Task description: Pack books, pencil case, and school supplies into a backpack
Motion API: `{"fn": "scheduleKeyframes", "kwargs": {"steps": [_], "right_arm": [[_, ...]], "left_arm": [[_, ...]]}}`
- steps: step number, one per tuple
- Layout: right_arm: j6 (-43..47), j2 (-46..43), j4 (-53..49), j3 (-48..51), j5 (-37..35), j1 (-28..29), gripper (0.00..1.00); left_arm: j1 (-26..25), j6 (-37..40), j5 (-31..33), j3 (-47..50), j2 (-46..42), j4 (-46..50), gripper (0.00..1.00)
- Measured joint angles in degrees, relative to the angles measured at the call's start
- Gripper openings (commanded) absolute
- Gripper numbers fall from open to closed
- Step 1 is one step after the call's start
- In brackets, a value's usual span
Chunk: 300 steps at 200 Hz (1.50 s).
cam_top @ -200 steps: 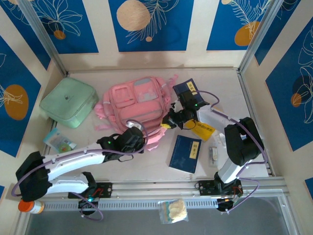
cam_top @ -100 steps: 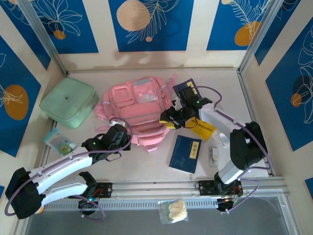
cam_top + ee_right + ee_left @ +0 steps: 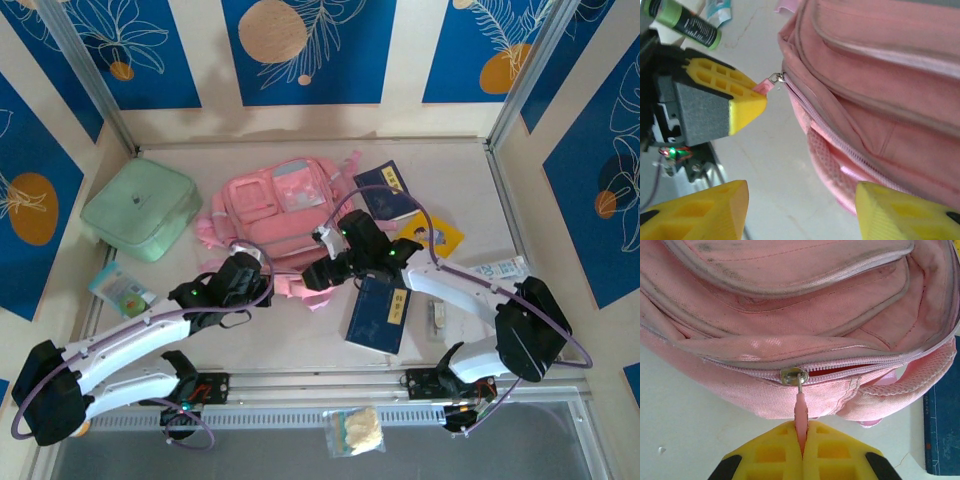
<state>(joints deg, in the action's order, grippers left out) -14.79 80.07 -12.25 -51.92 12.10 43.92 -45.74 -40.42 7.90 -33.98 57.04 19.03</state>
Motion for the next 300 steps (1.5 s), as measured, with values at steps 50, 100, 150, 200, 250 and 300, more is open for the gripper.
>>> {"fn": "scheduleKeyframes", "kwargs": {"steps": [50, 100, 150, 200, 250, 300], "right_arm": [[19.4, 6.6, 7.6, -2.3, 2.8, 2.0, 0.57], [30.4, 13.6, 9.1, -4.9, 3.1, 2.6, 0.55], [36.9, 19.1, 8.7, -8.4, 2.4, 4.0, 0.29], [39.1, 19.0, 8.3, -8.7, 0.6, 4.4, 0.03], [39.2, 16.1, 6.8, -8.7, 0.5, 4.1, 0.00], [37.9, 12.7, 5.3, -8.7, 0.5, 4.5, 0.00]], "left_arm": [[0.0, 0.0, -0.7, 0.0, 0.0, -0.2, 0.00], [0.0, 0.0, -0.9, 0.0, 0.0, -0.2, 0.00], [0.0, 0.3, -0.8, 0.0, 0.0, 0.1, 0.00], [0.3, 0.5, -0.2, -1.5, 0.0, 2.4, 0.00], [4.0, 0.5, 0.1, -3.8, -1.3, 5.6, 0.00], [15.3, 1.1, -1.1, -5.7, -1.4, 9.7, 0.00]]}}
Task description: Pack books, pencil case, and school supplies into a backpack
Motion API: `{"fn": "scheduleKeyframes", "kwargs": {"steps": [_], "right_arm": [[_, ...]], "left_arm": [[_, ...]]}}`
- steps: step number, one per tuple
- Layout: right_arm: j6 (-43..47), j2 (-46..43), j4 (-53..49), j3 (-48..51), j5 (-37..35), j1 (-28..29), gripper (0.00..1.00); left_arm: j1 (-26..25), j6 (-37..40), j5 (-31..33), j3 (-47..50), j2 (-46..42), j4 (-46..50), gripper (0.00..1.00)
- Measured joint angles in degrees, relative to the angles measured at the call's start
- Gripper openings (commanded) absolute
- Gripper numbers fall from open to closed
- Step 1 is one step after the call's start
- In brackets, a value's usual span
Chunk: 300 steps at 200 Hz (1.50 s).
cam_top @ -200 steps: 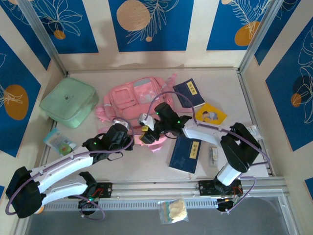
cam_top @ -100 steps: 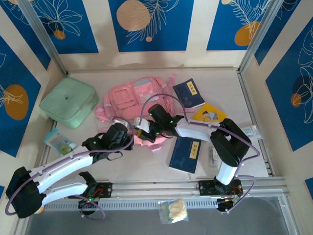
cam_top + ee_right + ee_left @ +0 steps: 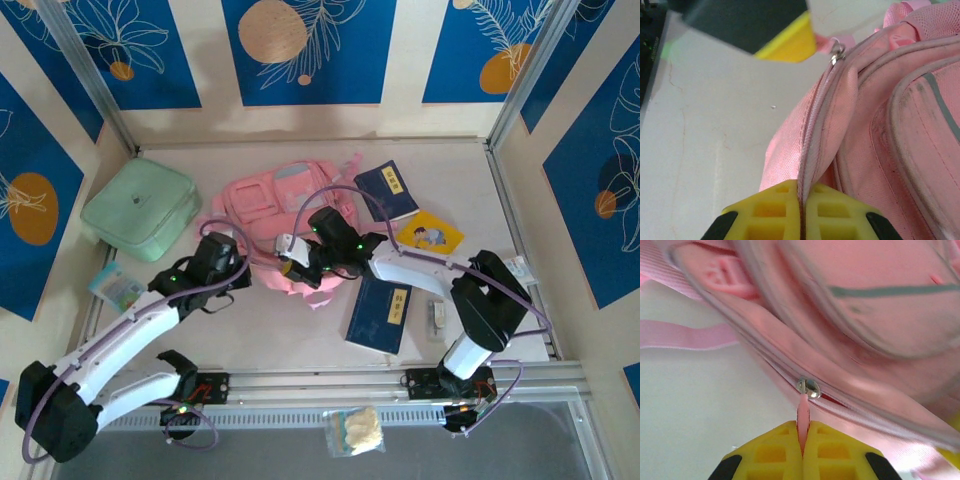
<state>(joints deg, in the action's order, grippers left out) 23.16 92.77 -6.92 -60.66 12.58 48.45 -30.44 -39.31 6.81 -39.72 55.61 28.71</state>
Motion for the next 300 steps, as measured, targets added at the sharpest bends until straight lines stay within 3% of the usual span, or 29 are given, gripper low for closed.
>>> {"fn": "scheduleKeyframes", "kwargs": {"steps": [40, 66, 115, 156, 177, 191, 225, 267, 300], "right_arm": [[-2.3, -1.0, -0.2, 0.0, -2.5, 3.2, 0.00], [-5.3, 0.4, 0.7, 0.0, -5.5, 6.1, 0.00], [-9.7, 7.2, 3.4, -2.4, -11.8, 11.1, 0.00], [-13.2, 7.8, 6.4, -2.4, -15.3, 12.2, 0.00], [-14.6, 7.8, 6.5, -2.4, -17.1, 12.9, 0.19], [-15.8, 7.7, 6.6, -2.4, -17.2, 13.0, 0.31], [-18.6, 4.7, 6.9, -2.2, -18.4, 14.4, 0.58], [-27.9, -7.1, 1.0, -1.5, -20.7, 12.8, 0.62], [-39.4, -17.9, -6.3, 1.5, -22.5, 4.7, 0.66]], "left_arm": [[12.6, 1.5, -4.4, -0.2, 4.4, -2.4, 0.00], [18.3, 2.4, -8.0, -0.9, 9.7, -4.5, 0.00], [21.6, 4.8, -10.0, -2.6, 15.1, -6.4, 0.00], [23.3, 6.4, -10.6, -3.8, 18.3, -7.0, 0.00], [23.6, 6.9, -11.1, -4.0, 18.4, -7.1, 0.00], [23.6, 7.3, -11.3, -4.0, 18.2, -7.1, 0.18], [23.8, 8.5, -11.9, -4.3, 14.7, -6.6, 0.41], [22.7, 8.4, -16.0, -4.3, 4.9, -5.2, 0.54], [14.9, 7.4, -17.9, -5.2, 1.2, -3.7, 0.59]]}}
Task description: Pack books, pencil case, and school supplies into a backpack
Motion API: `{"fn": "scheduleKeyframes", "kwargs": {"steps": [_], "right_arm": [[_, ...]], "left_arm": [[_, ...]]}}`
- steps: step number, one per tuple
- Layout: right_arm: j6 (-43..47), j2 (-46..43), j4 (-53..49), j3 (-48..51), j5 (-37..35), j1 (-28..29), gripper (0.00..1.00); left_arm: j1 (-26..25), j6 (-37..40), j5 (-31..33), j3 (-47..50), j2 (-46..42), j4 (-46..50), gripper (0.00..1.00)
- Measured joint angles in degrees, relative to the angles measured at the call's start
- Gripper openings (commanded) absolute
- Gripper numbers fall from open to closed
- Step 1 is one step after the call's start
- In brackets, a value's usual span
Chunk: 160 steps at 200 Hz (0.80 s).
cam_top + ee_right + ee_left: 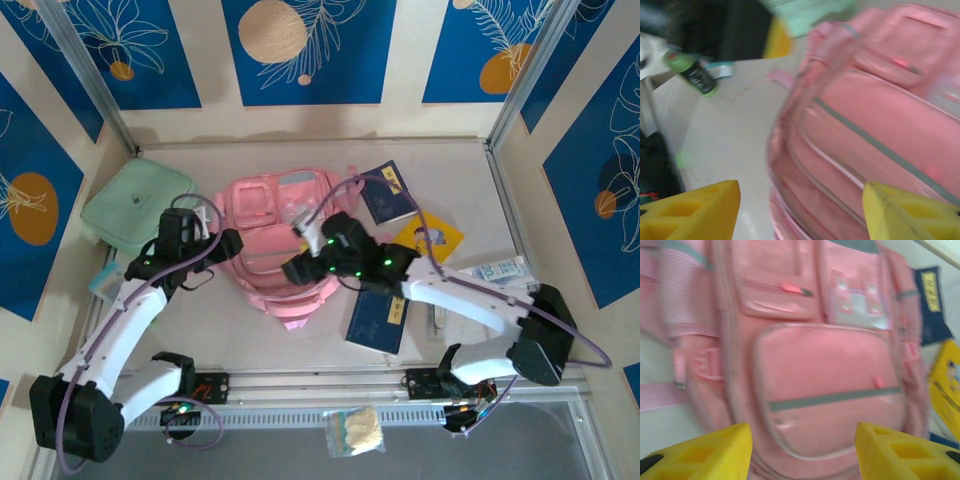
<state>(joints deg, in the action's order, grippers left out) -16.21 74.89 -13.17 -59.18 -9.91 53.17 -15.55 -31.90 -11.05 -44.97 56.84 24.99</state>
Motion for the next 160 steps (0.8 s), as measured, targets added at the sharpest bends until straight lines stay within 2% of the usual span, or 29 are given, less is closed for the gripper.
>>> {"fn": "scheduleKeyframes", "kwargs": {"steps": [43, 87, 114, 140, 160], "right_arm": [[-15.0, -7.3, -16.0, 1.4, -3.3, -14.1, 0.75], [-21.6, -10.2, -25.1, 5.6, 1.2, -32.4, 0.78], [-22.8, -10.9, -26.4, 9.4, 6.0, -41.8, 0.78], [-23.5, -11.0, -26.4, 12.5, 11.7, -51.5, 0.80], [-23.9, -10.7, -26.3, 13.4, 12.7, -54.1, 0.80]], "left_arm": [[-17.9, -2.9, 0.9, -3.6, 3.0, -1.6, 0.62], [-33.7, -4.5, 4.0, -11.1, 18.1, -8.9, 0.64], [-38.3, -4.7, 5.5, -17.2, 28.4, -12.9, 0.63], [-39.5, -4.6, 5.9, -23.2, 37.0, -16.0, 0.64], [-39.5, -3.9, 6.4, -28.8, 43.8, -17.6, 0.63]]}}
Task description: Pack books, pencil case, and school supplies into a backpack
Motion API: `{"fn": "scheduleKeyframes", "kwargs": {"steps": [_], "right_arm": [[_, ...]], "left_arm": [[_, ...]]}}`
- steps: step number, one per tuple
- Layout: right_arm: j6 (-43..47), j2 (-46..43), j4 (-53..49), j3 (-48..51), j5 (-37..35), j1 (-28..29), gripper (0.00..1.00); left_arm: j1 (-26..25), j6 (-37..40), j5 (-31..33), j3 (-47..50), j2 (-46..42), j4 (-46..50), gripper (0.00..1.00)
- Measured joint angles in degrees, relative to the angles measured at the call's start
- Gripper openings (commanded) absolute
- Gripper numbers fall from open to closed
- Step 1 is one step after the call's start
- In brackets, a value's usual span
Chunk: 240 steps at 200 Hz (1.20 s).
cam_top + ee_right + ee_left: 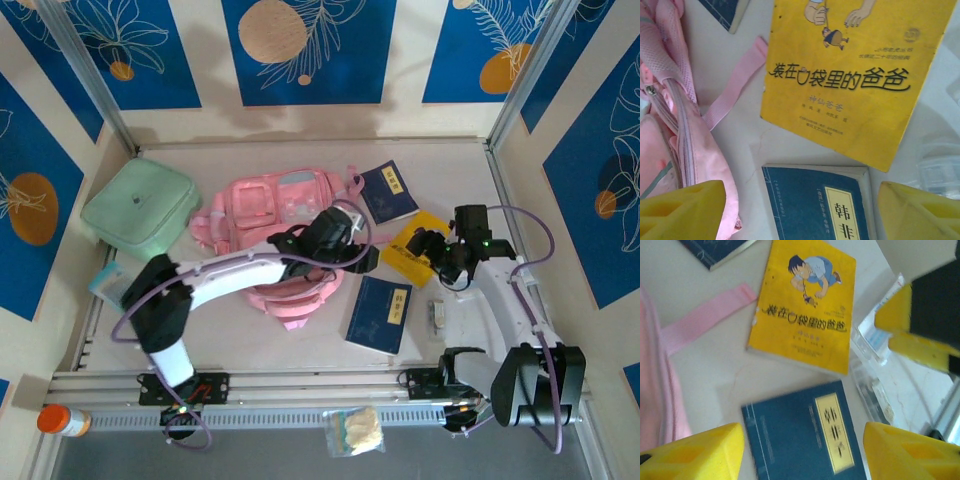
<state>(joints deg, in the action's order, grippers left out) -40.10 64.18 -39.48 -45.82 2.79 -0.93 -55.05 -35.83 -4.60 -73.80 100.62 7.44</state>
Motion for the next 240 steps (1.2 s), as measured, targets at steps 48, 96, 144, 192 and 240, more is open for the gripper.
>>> {"fn": "scheduleKeyframes", "kwargs": {"steps": [48, 96, 144, 192, 240], "right_arm": [[-0.9, 5.4, 1.9, 1.7, 1.8, -5.0, 0.83], [-0.9, 12.7, 5.2, 1.7, 3.5, -5.3, 0.85], [-1.2, 17.3, 7.0, 1.7, 3.7, -5.9, 0.87], [-2.0, 21.7, 9.5, 0.7, 3.7, -6.0, 0.87], [-2.1, 23.4, 9.7, -0.2, 4.4, -6.0, 0.88]], "left_arm": [[0.0, 1.9, 0.8, -11.9, 12.9, -0.9, 0.61], [0.2, 3.4, 2.8, -20.7, 21.7, 0.3, 0.62], [1.2, 3.4, 2.2, -25.4, 28.2, 0.8, 0.60], [3.0, 3.2, -0.2, -29.2, 33.9, 2.2, 0.60], [3.3, 2.8, -2.6, -33.4, 36.8, 3.2, 0.56]]}}
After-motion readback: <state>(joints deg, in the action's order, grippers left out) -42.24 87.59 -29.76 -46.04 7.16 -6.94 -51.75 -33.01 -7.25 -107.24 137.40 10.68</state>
